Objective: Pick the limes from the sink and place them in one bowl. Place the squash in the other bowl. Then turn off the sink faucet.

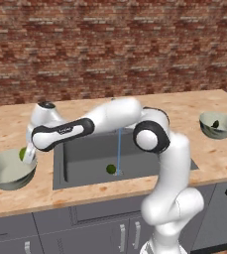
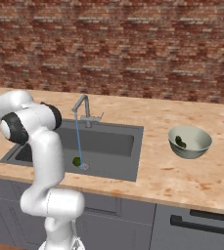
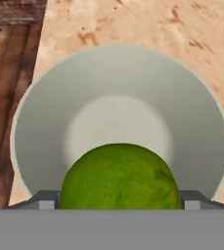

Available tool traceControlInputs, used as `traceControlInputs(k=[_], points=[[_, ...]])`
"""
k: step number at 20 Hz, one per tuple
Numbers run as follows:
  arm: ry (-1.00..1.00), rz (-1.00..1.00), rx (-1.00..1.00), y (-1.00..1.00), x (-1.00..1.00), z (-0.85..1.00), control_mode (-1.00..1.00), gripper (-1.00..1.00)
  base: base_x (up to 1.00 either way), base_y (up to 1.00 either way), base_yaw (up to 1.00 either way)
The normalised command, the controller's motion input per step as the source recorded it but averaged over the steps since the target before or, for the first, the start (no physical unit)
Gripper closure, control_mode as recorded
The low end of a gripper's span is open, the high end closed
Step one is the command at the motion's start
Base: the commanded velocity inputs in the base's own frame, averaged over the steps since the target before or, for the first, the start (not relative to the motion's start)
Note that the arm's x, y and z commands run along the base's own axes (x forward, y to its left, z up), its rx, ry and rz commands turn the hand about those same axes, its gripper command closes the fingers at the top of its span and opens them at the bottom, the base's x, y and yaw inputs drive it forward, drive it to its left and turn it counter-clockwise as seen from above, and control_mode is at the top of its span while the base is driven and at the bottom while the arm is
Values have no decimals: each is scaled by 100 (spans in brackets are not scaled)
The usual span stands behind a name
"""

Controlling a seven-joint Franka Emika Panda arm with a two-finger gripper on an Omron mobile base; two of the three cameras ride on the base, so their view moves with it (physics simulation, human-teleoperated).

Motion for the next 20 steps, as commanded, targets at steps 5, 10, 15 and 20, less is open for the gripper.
traceControlInputs(k=[5,10,15,20], points=[[12,0,-10,43,36,-35,-100,100,0,0,0],[9,0,-6,28,29,-33,-100,100,0,0,0],[10,0,-5,14,27,-38,-100,100,0,0,0],[10,0,-3,0,10,-53,-100,100,0,0,0]])
